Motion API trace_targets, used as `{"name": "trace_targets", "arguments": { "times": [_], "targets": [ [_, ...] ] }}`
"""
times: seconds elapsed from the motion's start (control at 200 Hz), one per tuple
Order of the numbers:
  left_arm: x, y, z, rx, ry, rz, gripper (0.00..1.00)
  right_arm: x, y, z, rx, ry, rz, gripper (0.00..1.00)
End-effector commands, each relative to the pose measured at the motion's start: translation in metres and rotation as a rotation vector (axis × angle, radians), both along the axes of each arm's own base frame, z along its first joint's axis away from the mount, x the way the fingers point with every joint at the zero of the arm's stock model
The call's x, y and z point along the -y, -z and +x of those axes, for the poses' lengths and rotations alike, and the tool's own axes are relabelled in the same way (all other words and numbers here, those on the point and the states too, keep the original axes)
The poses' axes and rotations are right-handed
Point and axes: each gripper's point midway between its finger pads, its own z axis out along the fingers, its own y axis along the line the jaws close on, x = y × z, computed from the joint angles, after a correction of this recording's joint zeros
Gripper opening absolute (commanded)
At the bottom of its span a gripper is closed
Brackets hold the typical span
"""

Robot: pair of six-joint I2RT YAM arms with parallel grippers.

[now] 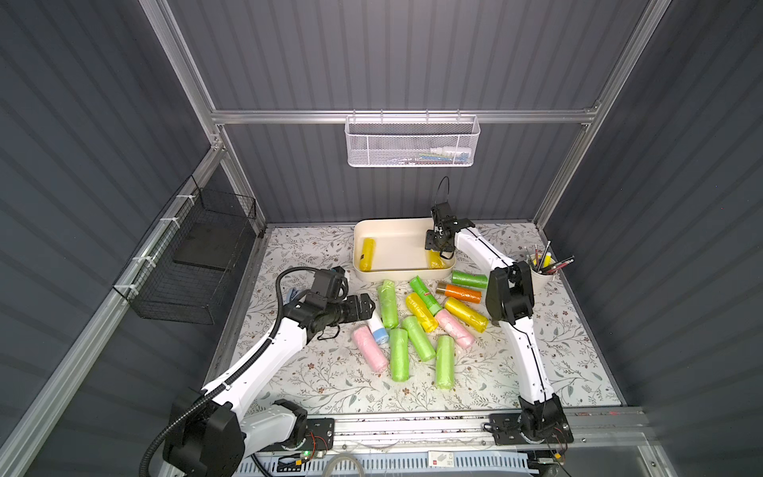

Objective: Put the roll of trash bags into the storage box
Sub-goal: Place the roll of trash bags in the storage box.

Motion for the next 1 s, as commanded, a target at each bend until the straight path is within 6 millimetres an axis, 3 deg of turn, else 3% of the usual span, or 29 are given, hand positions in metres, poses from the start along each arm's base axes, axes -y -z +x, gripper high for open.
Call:
{"name": "trace_targets", "arguments": {
  "times": [0.0,0.08,0.27,0.455,0.65,0.8,0.996],
  "targets": [
    [0.004,-0.011,0.004,0.023,0.003,-0.016,1.0,0.008,0.004,0.0,-0.006,0.027,-0.026,0.64],
    [0.004,-0.013,0.004,0.03,0.001,-0.018,1.0,0.005,-0.014,-0.004,0.021,0.016,0.002,0.69],
    [0.005,-0.014,0.004,0.031,0.011,-0.02,1.0,-0.002,-0.067,-0.016,0.102,-0.013,0.062,0.7],
    [0.003,-0.026,0.011,0.092,0.017,0.001,1.0,-0.011,-0.102,-0.045,0.083,-0.055,0.154,0.72],
    [-0.03,-0.045,0.067,0.244,-0.165,0.214,1.0,0.019,-0.109,-0.073,0.075,0.011,0.053,0.72],
    [-0.017,-0.03,0.095,0.17,-0.123,0.244,1.0,0.037,-0.104,-0.093,0.001,0.01,-0.04,0.69],
    [-0.004,-0.003,0.105,0.096,-0.092,0.244,1.0,0.066,-0.094,-0.124,-0.027,0.024,-0.145,0.69]
  ]
}}
